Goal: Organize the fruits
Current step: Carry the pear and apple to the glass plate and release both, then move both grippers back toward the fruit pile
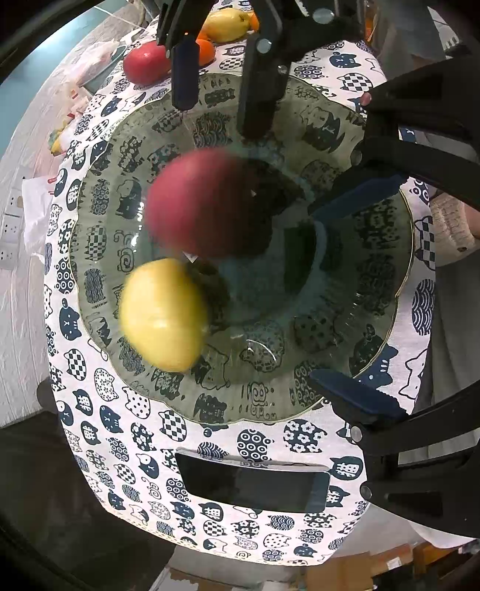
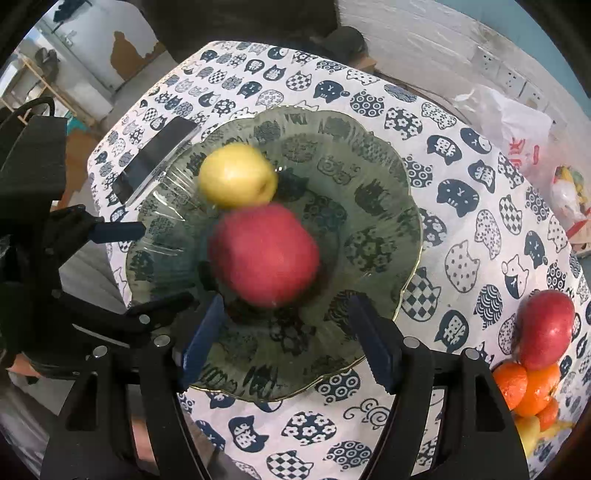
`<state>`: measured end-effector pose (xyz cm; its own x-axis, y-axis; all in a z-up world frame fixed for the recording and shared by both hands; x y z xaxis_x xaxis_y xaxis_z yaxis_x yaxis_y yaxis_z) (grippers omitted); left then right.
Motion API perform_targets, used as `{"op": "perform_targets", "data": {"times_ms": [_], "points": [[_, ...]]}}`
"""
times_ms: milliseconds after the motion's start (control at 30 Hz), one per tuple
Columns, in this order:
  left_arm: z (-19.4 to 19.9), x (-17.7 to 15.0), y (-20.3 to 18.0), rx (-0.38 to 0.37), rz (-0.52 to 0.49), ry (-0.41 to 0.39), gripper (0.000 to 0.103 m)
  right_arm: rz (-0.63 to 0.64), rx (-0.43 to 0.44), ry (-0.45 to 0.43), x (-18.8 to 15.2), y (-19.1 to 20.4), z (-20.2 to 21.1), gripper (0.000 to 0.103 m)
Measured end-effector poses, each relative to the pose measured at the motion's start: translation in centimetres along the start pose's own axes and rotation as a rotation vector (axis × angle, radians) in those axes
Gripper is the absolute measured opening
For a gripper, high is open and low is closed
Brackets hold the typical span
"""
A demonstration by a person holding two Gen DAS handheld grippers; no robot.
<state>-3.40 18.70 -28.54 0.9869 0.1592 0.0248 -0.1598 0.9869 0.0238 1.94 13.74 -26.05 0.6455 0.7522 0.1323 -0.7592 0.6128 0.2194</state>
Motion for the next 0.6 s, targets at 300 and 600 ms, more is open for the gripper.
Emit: {"op": "perform_targets", "data": {"times_ms": [300,600], "points": [[-0.15,-0.27,-0.10,0.002,-0.006,0.009,0.084,0.011,-0.005,-0.009,0.07,0.07,0.22,0.073],[-0.02,-0.26,-0.14,0.003,-0.007,0.009,0.084,0.020,-0.001,-0.008,0.12,0.17,0.13,0.073]]}}
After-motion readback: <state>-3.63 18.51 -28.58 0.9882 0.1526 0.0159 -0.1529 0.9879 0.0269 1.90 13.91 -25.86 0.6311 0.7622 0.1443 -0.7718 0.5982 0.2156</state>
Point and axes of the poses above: each gripper's, at about its wrist camera, not at the fingertips, and z roughly against the way its jaws point, y to its left, x to its top, the point moved 9 cm from there along -z, roughly the way its jaws point, and after that the axes turned 10 degrees about y, right-handed, at the moved point
